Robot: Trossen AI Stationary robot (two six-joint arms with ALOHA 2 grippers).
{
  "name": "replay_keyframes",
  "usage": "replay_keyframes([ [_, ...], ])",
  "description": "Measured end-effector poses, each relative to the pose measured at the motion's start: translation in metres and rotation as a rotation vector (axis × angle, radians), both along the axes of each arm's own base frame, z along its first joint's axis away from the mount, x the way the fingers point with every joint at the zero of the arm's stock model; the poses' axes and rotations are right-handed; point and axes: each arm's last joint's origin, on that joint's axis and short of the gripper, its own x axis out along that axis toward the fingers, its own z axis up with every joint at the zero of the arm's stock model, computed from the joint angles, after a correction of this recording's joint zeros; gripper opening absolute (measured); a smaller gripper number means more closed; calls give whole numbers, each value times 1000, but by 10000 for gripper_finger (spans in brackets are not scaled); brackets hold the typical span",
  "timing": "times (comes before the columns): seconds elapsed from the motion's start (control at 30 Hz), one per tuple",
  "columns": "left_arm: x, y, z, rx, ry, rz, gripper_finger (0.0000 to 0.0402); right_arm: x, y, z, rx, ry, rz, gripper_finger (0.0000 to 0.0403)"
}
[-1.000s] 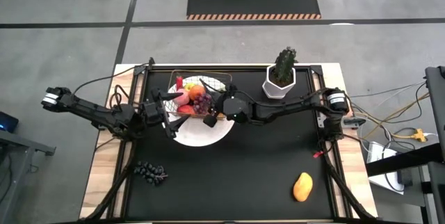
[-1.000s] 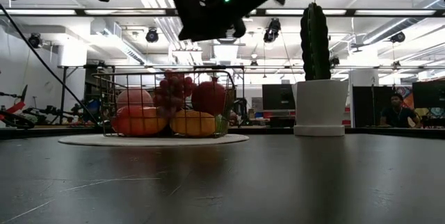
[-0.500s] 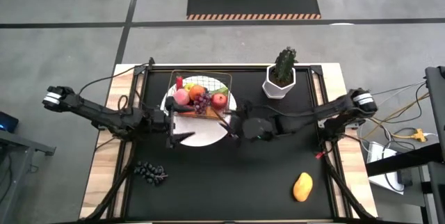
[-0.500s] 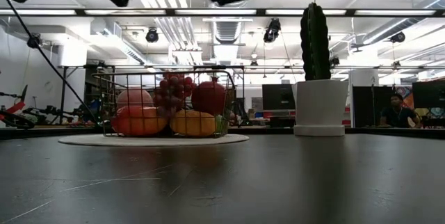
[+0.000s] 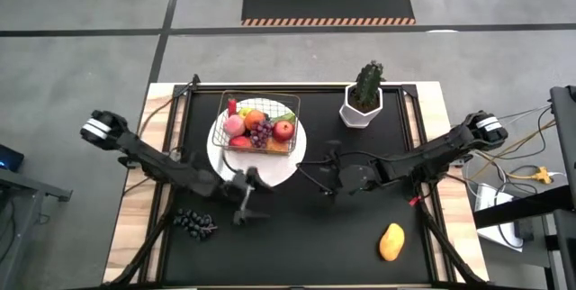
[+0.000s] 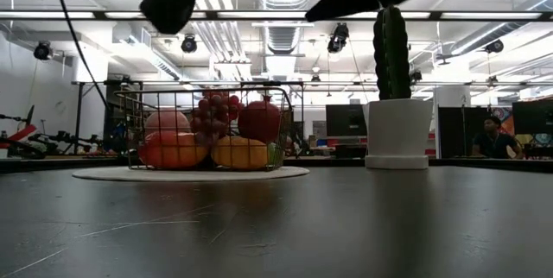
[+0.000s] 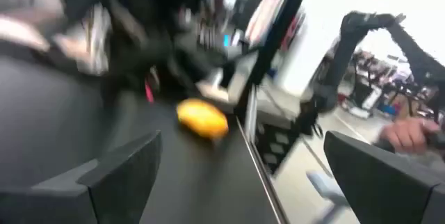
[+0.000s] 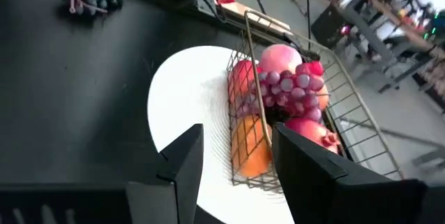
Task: Build produce basket
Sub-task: Put the black grapes in the gold wire basket
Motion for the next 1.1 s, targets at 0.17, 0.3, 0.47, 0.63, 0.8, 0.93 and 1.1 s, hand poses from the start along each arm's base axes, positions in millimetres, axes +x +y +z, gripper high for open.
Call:
replay_keyframes([
  [0.17,7,-32,-13,-144,344,-48,382,-13,-4,-4,-33,-28,55,155],
  [0.3,-2,-53,-20,-170,789,-13,382,-21,-10,-3,-8,-57,95,156],
  [0.47,-21,-76,-8,-126,1258,-32,382,-23,-14,0,-1,-78,95,157],
  [0.63,-40,-91,0,-29,1497,-19,382,-20,-16,0,-11,-99,91,157],
  [0.8,-61,-102,-8,133,1579,-24,382,-19,-18,0,-6,-103,81,157],
  [0.93,-74,-107,-15,285,1608,-42,382,-19,-18,0,-7,-103,80,157],
  [1.1,-82,-107,-28,438,1603,-13,382,-19,-18,0,-10,-101,81,157],
])
